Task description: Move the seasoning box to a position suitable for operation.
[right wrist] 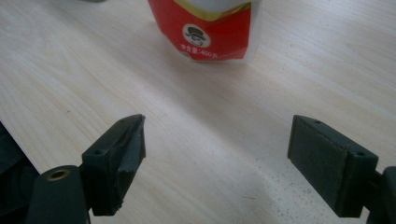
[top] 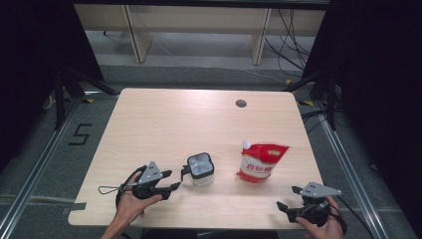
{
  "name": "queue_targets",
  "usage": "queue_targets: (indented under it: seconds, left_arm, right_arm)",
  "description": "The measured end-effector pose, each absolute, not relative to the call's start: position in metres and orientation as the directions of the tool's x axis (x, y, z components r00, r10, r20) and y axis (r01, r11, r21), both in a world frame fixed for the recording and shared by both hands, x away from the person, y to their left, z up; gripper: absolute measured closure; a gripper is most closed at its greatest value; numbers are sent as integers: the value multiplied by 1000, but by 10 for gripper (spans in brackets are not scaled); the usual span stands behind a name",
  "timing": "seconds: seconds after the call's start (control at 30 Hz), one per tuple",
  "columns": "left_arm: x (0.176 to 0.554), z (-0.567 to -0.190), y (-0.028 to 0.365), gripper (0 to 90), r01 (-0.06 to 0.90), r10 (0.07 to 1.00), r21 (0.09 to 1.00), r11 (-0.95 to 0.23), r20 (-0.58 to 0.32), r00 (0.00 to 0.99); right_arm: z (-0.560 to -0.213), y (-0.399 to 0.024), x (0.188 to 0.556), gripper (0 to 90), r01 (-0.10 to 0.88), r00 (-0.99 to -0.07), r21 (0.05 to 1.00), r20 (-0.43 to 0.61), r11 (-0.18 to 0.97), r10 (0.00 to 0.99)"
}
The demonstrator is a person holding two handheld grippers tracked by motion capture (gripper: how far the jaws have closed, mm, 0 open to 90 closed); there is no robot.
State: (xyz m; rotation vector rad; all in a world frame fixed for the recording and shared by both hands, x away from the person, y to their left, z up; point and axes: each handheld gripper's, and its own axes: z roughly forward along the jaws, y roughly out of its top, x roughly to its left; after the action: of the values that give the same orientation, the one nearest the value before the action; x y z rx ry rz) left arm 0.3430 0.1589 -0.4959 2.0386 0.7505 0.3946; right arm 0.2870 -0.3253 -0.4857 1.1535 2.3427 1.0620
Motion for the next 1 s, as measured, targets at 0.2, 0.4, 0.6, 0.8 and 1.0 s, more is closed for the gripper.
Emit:
queue_targets:
  seconds: [0.2, 0.4, 0.6, 0.8, 1.0]
  left_arm:
    - [350, -495, 148, 518, 326, 616, 834, -446, 21, 788]
    - [355, -495, 143, 608, 315, 610, 847, -429, 13, 793]
    - [359, -494, 137, 664, 300, 604, 837, -457, 44, 796]
    - [362, -492, 132, 720, 294, 604, 830, -474, 63, 795]
    - [362, -491, 135, 724, 291, 589, 817, -497, 71, 805]
  right_arm:
    - [-486, -327, 289, 204, 518, -643, 739, 5, 430, 766]
    - [-486, -326, 288, 205, 537, -629, 738, 26, 409, 777]
    - [-487, -327, 290, 210, 514, -652, 742, 12, 430, 758]
    - [-487, -327, 290, 215, 529, -666, 731, 42, 432, 745]
    - [-486, -327, 290, 220, 532, -665, 729, 45, 431, 745]
